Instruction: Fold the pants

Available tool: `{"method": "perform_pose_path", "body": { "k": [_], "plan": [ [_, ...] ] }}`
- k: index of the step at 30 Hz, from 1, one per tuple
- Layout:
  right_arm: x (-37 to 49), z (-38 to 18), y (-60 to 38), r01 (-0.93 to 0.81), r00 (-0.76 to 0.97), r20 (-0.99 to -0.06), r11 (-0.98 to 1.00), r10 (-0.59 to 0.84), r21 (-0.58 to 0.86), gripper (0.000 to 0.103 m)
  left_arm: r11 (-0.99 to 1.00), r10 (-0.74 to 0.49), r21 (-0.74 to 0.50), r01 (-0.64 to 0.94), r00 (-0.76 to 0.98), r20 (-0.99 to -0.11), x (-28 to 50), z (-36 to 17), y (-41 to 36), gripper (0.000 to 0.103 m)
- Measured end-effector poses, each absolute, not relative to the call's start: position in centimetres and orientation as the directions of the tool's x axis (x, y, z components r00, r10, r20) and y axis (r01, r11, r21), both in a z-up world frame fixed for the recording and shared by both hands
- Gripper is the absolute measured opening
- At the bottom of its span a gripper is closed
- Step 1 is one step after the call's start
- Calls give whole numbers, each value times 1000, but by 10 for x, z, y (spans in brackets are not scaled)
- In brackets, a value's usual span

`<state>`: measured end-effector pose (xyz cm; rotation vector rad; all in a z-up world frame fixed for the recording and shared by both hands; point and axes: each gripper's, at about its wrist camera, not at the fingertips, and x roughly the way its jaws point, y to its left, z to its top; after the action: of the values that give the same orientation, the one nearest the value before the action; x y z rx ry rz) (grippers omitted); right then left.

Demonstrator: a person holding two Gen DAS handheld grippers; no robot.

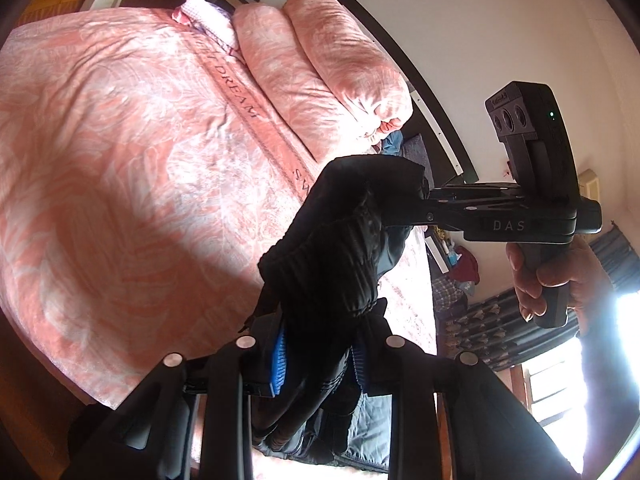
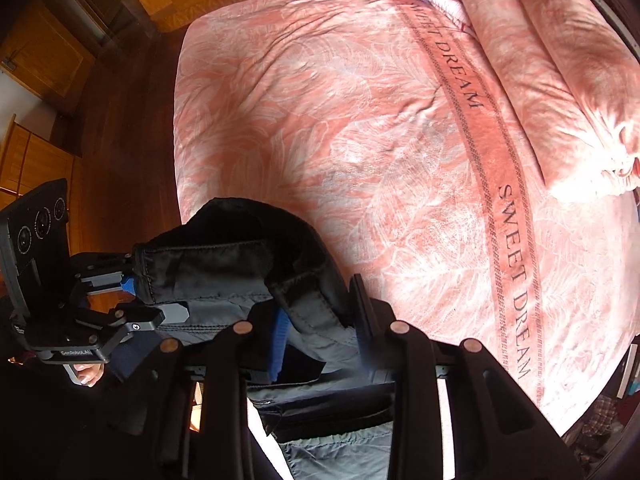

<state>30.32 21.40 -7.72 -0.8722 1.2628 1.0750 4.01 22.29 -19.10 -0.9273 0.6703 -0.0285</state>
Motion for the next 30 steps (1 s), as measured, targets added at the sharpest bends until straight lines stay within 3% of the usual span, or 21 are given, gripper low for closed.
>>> {"method": "perform_pose_path", "body": {
  "k": [30],
  "plan": [
    [292,-24,75,-895,118,-972,446,203,-16,25,769,-367,-635,-76,761,-535,54,-119,103,26]
  ]
}}
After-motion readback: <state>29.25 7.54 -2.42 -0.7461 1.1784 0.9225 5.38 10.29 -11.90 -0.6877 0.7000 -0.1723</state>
